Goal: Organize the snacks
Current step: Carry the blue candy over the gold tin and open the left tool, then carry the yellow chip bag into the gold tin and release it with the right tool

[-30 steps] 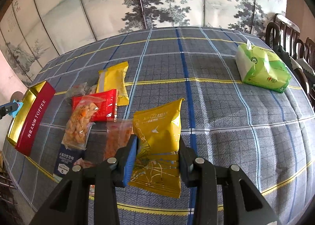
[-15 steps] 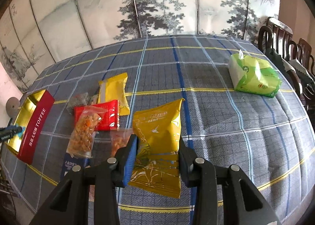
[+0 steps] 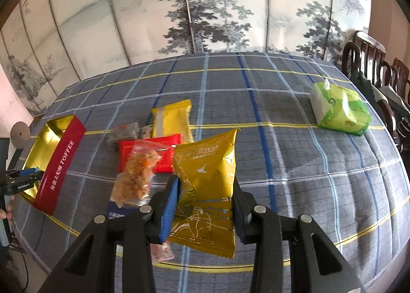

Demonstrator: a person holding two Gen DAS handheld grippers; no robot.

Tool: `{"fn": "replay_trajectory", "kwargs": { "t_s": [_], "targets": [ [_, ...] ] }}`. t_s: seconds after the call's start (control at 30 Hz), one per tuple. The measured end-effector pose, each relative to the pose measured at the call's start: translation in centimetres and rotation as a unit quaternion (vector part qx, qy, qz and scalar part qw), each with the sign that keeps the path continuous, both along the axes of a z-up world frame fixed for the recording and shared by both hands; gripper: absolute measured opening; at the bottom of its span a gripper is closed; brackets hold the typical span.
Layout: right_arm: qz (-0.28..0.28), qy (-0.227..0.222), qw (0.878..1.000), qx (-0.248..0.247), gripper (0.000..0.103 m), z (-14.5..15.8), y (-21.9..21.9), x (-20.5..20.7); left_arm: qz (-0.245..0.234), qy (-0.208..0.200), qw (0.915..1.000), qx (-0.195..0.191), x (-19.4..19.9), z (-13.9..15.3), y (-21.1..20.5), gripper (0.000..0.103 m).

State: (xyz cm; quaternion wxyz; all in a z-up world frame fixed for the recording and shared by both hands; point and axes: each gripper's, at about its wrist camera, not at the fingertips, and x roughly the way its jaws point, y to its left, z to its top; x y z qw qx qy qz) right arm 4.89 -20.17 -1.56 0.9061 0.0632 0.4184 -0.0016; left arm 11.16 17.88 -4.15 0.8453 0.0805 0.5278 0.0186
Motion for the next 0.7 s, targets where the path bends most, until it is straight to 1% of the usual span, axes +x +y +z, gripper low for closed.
{"fn": "replay_trajectory", "kwargs": {
  "t_s": [0.1, 0.2, 0.27, 0.3, 0.33, 0.37, 0.5, 0.57, 0.6, 0.7],
  "targets": [
    [0.008, 0.0, 1.0, 0.001, 0.038, 0.2, 1.0, 0.2, -0.004, 0.0, 1.0, 0.003, -0.1, 0.0, -0.1, 0.039],
    [0.015, 0.001, 1.0, 0.002, 0.038, 0.2, 1.9, 0.3, -0.007, 0.0, 1.0, 0.004, -0.3, -0.1, -0.2, 0.043],
    [0.02, 0.003, 1.0, 0.001, 0.038, 0.1, 2.5, 0.4, -0.007, -0.002, 1.0, 0.004, -0.4, 0.0, -0.2, 0.052],
    [0.021, 0.004, 1.0, 0.0, 0.038, 0.1, 2.7, 0.5, -0.008, -0.004, 1.0, 0.002, -0.4, 0.0, -0.3, 0.054],
    [0.023, 0.005, 1.0, -0.001, 0.038, 0.0, 2.9, 0.5, -0.009, -0.005, 0.9999, 0.002, -0.5, 0.1, -0.4, 0.06],
    [0.026, 0.006, 1.0, -0.003, 0.038, 0.0, 3.2, 0.6, -0.01, -0.008, 0.9999, 0.001, -0.6, 0.2, -0.4, 0.062],
    [0.034, 0.009, 0.999, -0.004, 0.038, -0.1, 4.0, 0.8, -0.01, -0.022, 0.9997, -0.001, -0.8, 1.0, -0.8, 0.066],
    [0.04, 0.009, 0.999, -0.005, 0.038, 0.0, 4.5, 0.9, -0.007, -0.03, 0.9995, -0.003, -0.9, 1.5, -0.8, 0.07],
    [0.043, 0.009, 0.999, -0.006, 0.038, 0.1, 4.8, 1.0, -0.004, -0.034, 0.9994, -0.005, -1.0, 1.8, -0.8, 0.071],
    [0.054, 0.007, 0.998, -0.004, 0.038, 0.3, 5.9, 1.2, 0.001, -0.046, 0.9987, -0.023, -1.4, 3.0, -0.5, 0.072]
  ]
}}
